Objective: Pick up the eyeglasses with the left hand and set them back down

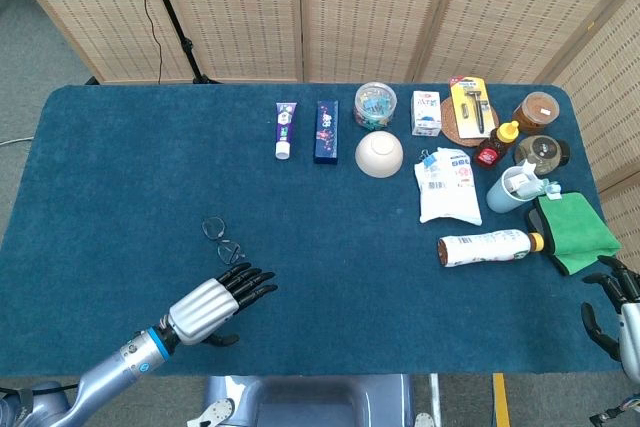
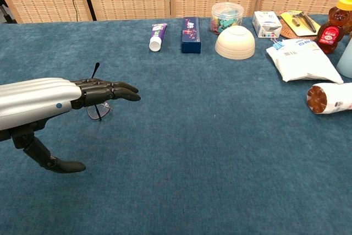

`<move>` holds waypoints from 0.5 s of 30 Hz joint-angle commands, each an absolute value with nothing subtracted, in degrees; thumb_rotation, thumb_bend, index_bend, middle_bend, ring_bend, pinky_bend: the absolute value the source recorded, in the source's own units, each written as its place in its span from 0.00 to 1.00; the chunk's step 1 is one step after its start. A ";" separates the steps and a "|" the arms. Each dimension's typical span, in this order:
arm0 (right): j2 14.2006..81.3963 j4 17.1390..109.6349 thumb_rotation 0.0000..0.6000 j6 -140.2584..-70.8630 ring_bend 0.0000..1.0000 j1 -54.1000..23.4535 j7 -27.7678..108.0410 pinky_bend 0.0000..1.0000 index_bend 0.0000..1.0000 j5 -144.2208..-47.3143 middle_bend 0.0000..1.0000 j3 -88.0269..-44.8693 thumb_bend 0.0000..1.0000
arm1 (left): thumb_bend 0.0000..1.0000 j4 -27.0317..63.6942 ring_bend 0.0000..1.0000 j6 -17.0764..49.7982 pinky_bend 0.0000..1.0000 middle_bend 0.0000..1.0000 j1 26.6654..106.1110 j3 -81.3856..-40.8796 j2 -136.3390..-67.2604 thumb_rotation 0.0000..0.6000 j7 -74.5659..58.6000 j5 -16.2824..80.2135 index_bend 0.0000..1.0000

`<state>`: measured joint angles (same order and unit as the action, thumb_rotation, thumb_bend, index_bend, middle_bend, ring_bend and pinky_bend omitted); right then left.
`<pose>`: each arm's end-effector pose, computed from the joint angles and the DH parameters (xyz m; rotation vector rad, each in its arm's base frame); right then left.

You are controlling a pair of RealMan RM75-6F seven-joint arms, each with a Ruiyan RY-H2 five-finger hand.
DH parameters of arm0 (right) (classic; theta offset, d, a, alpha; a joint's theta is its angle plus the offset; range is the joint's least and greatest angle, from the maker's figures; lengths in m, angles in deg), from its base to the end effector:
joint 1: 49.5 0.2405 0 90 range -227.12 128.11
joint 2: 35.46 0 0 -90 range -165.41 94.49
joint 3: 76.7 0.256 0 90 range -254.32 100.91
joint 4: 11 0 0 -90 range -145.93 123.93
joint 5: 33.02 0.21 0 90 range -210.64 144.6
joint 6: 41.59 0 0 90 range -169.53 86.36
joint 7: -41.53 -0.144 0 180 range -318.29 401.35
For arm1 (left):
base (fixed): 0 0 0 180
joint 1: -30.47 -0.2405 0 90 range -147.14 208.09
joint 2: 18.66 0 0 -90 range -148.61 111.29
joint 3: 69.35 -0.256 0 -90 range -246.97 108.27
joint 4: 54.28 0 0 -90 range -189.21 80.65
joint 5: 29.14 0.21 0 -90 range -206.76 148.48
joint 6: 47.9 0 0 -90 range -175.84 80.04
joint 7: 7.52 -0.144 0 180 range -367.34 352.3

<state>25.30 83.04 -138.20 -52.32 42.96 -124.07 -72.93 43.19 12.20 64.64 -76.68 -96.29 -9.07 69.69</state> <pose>-0.3059 -0.1405 0.1980 1.2857 -0.7445 0.9417 -0.1645 0.2169 -0.0002 -2.3071 -0.9460 -1.0753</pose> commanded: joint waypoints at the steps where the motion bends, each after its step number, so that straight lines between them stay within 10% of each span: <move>1: 25.32 82.94 1.00 -138.12 0.31 -52.29 42.85 0.38 0.38 -124.01 0.23 -72.90 0.43 | 0.20 41.57 0.00 11.61 0.00 0.00 64.98 -75.72 -97.50 1.00 -8.13 68.40 0.00; 15: 25.29 83.30 1.00 -137.46 0.31 -51.97 43.55 0.38 0.38 -123.71 0.23 -72.65 0.43 | 0.20 32.14 0.00 10.04 0.00 0.00 66.31 -71.80 -101.26 1.00 -0.70 63.11 0.00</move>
<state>25.30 83.27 -137.47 -51.98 43.52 -123.71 -72.66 33.03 10.23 66.16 -72.23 -100.75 -1.55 63.72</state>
